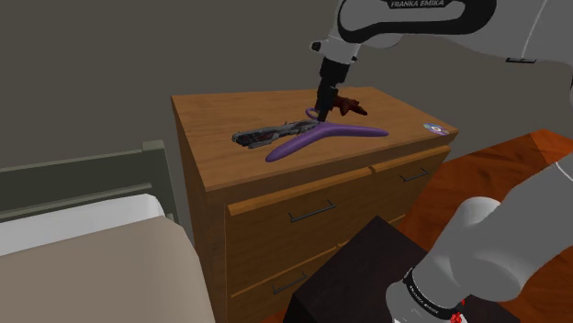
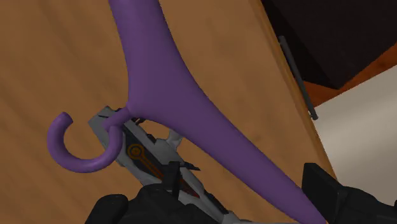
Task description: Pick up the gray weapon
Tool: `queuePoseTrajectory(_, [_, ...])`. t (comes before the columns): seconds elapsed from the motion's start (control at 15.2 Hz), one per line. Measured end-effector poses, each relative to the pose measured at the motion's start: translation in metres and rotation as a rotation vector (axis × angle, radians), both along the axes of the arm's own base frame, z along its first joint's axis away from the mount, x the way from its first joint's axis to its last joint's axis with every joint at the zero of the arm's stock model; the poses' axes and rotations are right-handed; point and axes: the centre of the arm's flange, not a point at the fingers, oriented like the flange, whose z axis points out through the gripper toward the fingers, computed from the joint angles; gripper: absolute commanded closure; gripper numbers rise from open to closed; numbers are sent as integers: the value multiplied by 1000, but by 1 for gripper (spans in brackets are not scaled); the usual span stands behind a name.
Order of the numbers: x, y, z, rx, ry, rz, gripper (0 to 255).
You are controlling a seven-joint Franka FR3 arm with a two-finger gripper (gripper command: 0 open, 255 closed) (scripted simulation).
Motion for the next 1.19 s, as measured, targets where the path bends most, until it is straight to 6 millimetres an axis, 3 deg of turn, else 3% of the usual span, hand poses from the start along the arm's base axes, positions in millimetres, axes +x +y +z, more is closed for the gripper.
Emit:
queuePoseTrajectory(0.53, [91, 65, -43, -65, 36, 536, 0])
queuePoseTrajectory(0.73, [102, 75, -56, -72, 40, 606, 0])
queuePoseTrajectory(1.12, [104, 74, -87, -73, 41, 617, 0])
queuePoseTrajectory(1.19, [104, 74, -88, -73, 41, 617, 255])
